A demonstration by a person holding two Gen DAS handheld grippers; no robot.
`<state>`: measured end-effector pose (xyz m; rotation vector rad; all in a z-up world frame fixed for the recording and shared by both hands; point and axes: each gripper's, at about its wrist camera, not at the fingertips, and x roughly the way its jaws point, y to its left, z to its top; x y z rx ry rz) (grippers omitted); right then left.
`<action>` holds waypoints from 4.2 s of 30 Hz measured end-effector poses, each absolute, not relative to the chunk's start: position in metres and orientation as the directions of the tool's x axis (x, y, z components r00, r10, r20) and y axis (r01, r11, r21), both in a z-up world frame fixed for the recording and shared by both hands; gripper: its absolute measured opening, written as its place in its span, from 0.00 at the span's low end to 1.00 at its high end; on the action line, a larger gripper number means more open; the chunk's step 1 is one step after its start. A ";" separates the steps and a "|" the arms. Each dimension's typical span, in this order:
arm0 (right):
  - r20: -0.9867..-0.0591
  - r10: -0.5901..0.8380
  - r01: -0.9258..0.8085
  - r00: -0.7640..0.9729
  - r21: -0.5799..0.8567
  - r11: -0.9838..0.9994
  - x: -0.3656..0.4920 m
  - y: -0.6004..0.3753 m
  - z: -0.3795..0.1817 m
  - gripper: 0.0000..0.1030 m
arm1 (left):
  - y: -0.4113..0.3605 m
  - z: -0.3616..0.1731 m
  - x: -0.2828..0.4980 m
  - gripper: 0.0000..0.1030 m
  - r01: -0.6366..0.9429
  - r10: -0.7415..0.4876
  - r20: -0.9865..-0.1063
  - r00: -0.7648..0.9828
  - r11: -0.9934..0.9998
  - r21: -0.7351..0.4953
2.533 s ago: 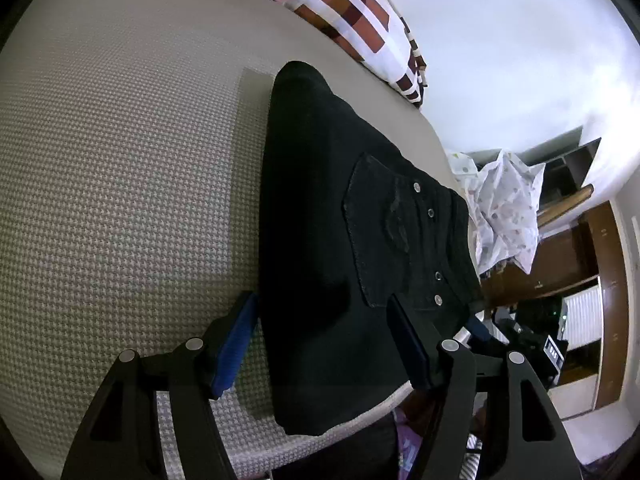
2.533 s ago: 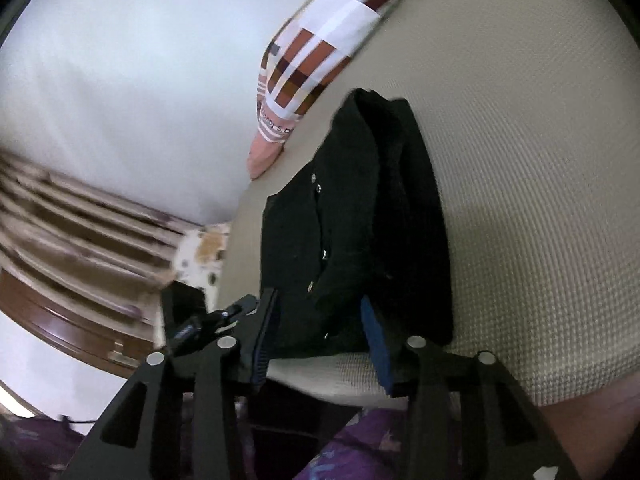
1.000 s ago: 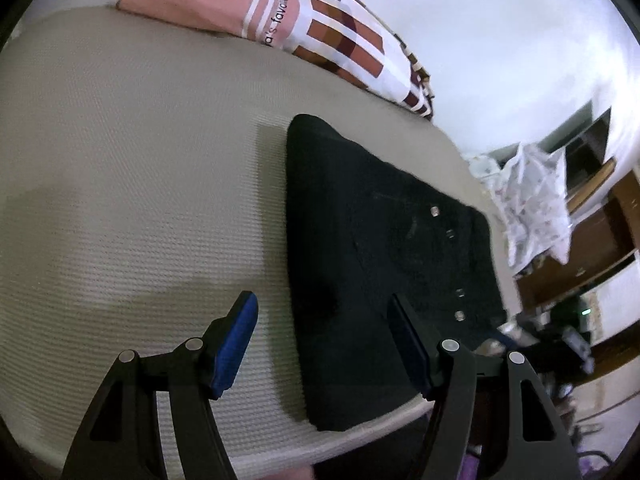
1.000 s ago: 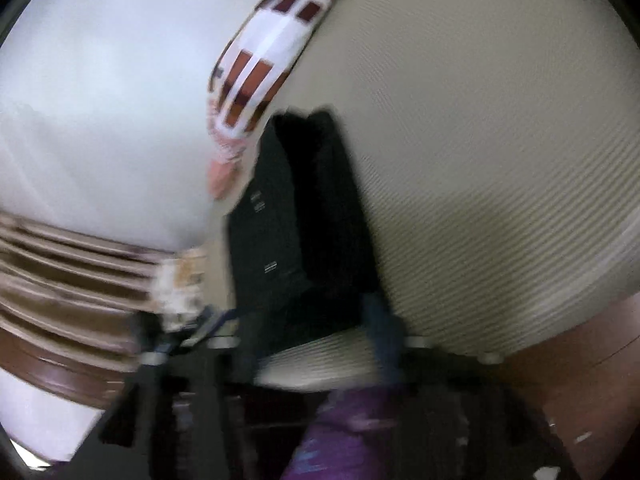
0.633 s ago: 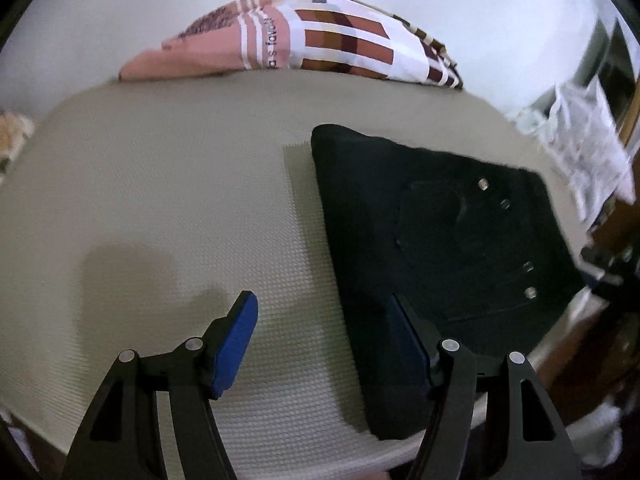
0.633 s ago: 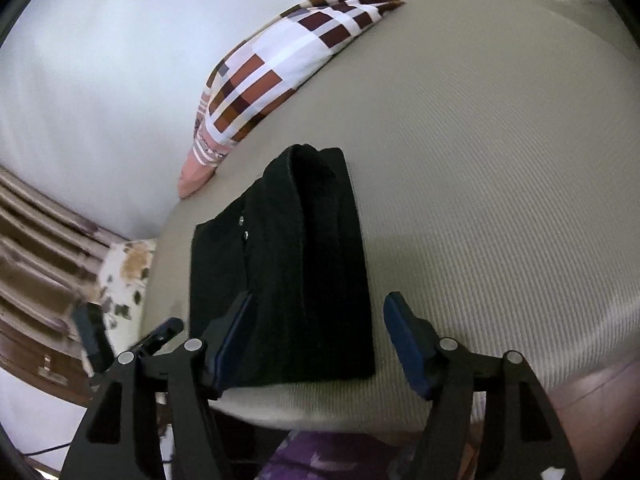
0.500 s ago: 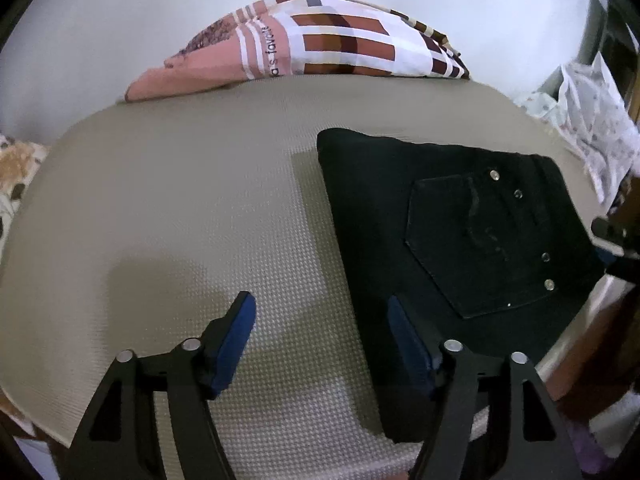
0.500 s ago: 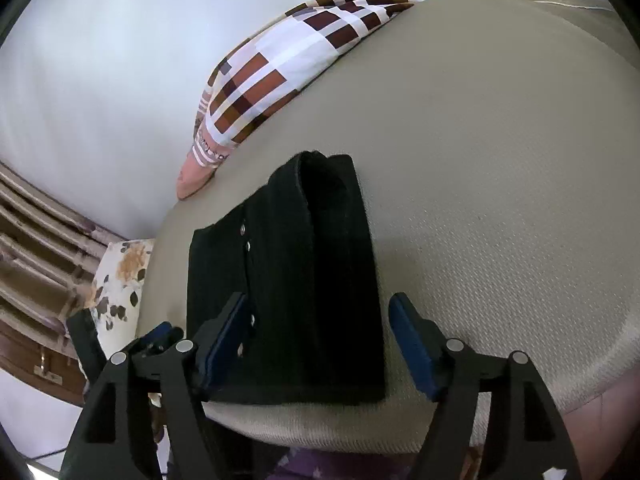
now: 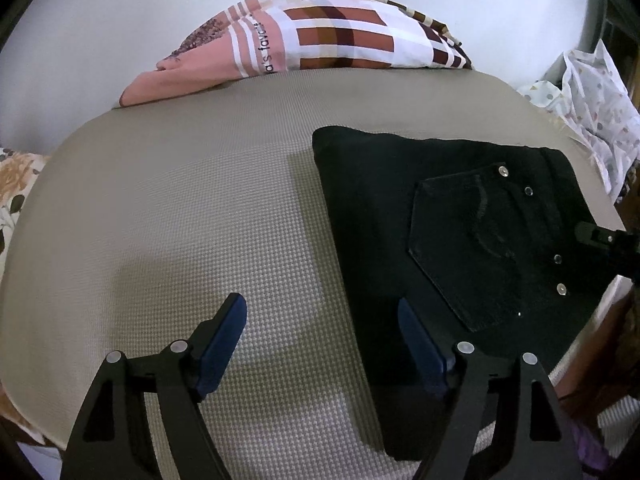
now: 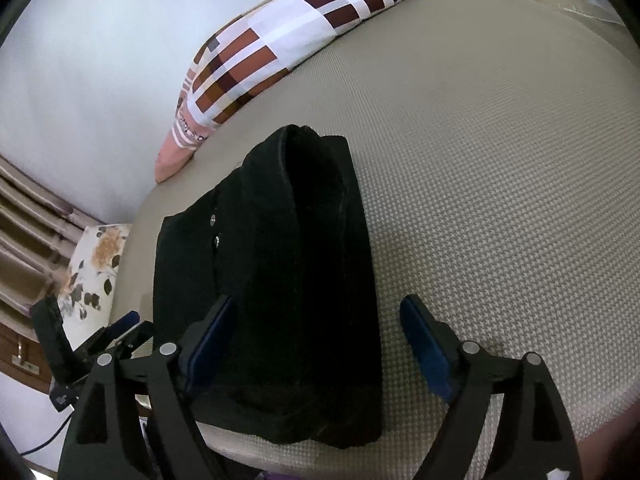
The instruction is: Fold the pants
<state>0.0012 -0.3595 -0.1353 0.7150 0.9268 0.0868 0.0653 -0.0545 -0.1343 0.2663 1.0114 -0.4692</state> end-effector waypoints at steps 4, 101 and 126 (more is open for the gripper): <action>-0.709 0.347 0.215 0.614 0.573 0.791 0.005 -0.357 -0.134 0.81 | -0.058 -0.136 0.069 0.77 0.494 -0.244 -0.860 0.447 0.869 0.010; -0.345 0.853 0.020 0.393 0.930 0.367 0.015 -0.367 -0.154 0.29 | -0.091 -0.131 0.113 0.73 0.543 -0.739 -0.673 -0.030 0.554 -0.631; -0.289 0.874 -0.020 0.390 0.947 0.322 0.010 -0.298 -0.126 0.29 | -0.038 -0.090 0.067 0.68 0.630 -0.620 -0.752 0.223 0.680 -0.375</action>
